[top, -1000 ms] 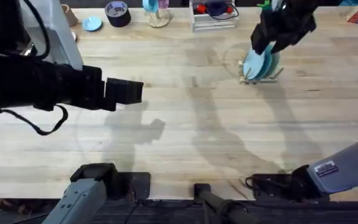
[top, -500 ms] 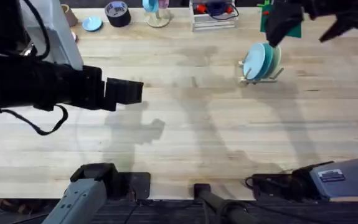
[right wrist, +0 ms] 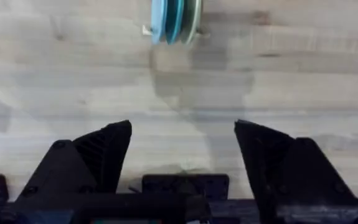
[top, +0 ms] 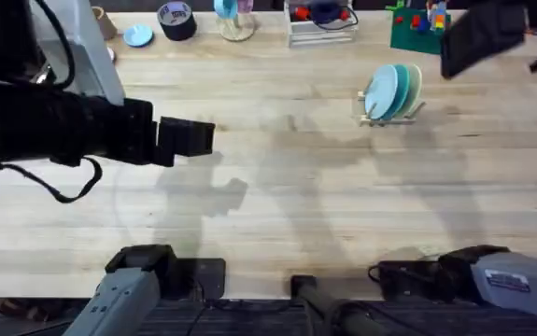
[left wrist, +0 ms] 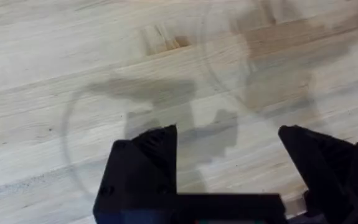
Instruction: Pick up the plates from the table one by one and place each into a slot on the dish rack.
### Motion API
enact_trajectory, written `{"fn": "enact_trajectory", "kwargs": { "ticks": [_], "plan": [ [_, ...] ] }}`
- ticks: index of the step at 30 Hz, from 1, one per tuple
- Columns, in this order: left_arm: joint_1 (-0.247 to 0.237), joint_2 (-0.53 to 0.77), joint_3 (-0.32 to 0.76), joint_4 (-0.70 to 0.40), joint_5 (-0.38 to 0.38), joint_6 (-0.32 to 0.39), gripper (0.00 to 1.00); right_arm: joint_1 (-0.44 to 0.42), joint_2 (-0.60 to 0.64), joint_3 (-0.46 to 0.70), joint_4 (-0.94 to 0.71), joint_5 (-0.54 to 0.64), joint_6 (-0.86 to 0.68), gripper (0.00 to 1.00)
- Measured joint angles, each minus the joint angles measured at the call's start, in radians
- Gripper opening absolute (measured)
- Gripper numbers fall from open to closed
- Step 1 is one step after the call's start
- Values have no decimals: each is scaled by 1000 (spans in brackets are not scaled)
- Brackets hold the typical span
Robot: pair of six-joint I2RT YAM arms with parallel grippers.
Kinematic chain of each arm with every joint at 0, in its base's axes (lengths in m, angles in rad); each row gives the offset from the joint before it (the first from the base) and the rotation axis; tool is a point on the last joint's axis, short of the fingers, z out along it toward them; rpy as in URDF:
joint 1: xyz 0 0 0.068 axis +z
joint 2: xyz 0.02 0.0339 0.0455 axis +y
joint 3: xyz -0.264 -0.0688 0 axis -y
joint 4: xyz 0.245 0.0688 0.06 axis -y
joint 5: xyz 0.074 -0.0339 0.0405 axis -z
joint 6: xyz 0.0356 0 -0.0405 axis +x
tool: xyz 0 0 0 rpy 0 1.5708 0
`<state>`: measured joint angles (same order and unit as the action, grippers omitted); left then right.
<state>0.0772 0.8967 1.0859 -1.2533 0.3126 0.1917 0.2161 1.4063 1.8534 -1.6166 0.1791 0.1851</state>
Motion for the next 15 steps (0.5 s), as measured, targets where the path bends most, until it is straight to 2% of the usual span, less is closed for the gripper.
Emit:
{"fn": "enact_trajectory", "kwargs": {
  "ticks": [4, 9, 15],
  "plan": [
    [0, 0, 0, 0, 0, 0, 992, 0, -117, -152, 17, 0, 3, 995],
    [0, 0, 0, 0, 0, 0, 994, 0, -287, -360, 159, 0, 23, 995],
    [0, 0, 0, 0, 0, 0, 993, 0, -471, -502, 252, 0, 33, 995]
  ]
}}
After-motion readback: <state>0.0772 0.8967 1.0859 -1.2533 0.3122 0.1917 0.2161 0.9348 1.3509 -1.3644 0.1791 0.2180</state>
